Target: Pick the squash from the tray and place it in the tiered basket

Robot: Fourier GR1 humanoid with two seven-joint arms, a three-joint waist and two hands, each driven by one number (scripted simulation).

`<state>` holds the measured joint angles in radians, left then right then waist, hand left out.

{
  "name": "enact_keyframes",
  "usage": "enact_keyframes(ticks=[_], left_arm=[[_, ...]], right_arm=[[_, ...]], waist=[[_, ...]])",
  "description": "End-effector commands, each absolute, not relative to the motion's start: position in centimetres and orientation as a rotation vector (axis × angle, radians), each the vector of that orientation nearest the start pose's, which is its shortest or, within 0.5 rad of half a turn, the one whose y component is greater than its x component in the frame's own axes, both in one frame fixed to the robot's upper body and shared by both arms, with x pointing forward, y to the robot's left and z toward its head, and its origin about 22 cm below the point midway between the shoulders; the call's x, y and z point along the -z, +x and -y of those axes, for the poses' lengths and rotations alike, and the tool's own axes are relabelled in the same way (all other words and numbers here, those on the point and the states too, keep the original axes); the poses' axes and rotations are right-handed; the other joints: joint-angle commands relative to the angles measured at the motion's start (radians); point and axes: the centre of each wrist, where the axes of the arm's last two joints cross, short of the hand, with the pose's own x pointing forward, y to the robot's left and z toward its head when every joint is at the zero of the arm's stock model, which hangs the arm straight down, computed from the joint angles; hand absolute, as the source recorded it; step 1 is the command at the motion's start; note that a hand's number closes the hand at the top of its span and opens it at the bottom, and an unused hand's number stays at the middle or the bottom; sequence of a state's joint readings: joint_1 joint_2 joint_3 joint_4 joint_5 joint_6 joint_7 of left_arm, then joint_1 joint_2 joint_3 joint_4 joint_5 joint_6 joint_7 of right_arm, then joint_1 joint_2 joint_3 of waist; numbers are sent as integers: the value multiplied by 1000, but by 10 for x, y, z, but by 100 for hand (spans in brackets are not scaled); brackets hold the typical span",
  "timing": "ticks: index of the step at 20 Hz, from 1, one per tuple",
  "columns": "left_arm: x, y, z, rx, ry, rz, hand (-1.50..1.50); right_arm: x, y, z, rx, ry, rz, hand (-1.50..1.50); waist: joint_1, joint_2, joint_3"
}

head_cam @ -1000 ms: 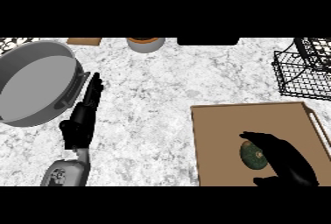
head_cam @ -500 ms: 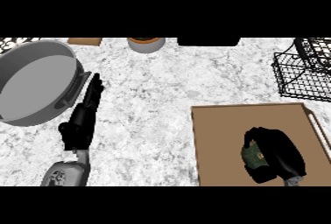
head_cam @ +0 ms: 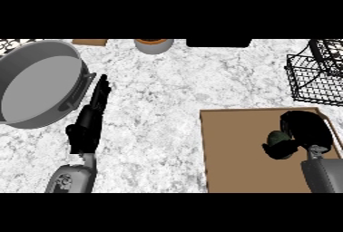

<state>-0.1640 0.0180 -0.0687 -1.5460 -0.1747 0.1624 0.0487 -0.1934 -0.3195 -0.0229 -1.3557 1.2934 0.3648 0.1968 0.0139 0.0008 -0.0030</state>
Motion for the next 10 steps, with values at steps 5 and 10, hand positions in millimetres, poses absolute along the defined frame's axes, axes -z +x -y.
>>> enact_keyframes(ticks=[5,10], left_arm=[[-16,260,-220,97,184,1666,0],[-34,271,-201,94,210,1638,0]], right_arm=[[-92,311,329,-1111,-1282,737,150],[-166,293,321,-979,-1387,855,150]], waist=[[-13,-2,2],[-32,-9,2]])
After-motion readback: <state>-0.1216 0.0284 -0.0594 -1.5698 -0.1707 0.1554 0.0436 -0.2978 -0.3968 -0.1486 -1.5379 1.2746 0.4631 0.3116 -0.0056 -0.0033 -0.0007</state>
